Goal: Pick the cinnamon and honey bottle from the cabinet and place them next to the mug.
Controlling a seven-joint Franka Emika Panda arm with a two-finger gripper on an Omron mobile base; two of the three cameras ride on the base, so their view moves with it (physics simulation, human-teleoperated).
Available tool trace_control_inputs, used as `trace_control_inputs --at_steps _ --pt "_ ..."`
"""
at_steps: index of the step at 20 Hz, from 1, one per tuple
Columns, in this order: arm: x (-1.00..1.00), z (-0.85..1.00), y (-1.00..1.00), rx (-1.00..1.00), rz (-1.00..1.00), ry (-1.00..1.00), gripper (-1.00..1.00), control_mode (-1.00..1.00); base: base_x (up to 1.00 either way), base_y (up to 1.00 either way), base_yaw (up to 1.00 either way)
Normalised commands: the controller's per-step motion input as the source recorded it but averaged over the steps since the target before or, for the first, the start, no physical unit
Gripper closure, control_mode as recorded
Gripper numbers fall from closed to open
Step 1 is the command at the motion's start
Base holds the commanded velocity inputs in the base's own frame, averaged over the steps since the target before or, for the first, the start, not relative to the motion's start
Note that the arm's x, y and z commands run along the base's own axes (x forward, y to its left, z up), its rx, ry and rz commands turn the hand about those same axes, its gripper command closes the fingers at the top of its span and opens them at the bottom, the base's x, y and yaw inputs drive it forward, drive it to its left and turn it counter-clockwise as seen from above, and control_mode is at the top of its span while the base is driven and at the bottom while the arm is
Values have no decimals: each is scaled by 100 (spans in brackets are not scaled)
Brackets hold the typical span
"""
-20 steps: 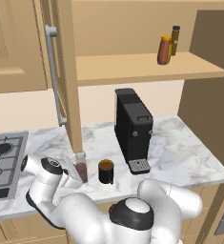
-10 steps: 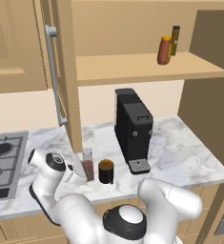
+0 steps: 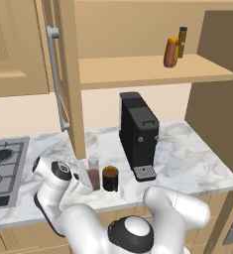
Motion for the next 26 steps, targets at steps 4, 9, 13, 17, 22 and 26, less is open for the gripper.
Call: trace_control_inputs --at_steps 4,9,13,17,22,26 --pt "1 -17 28 0 -4 0 100 -100 0 0 0" --pt "4 -32 4 0 -6 0 100 -100 0 0 0" --pt "4 -35 0 0 -4 0 100 -100 0 0 0" --pt "0 -26 0 0 -2 0 100 -100 0 0 0" --pt "0 -2 0 0 0 0 100 -100 0 0 0" --pt "0 0 0 0 0 0 -100 -100 0 0 0"
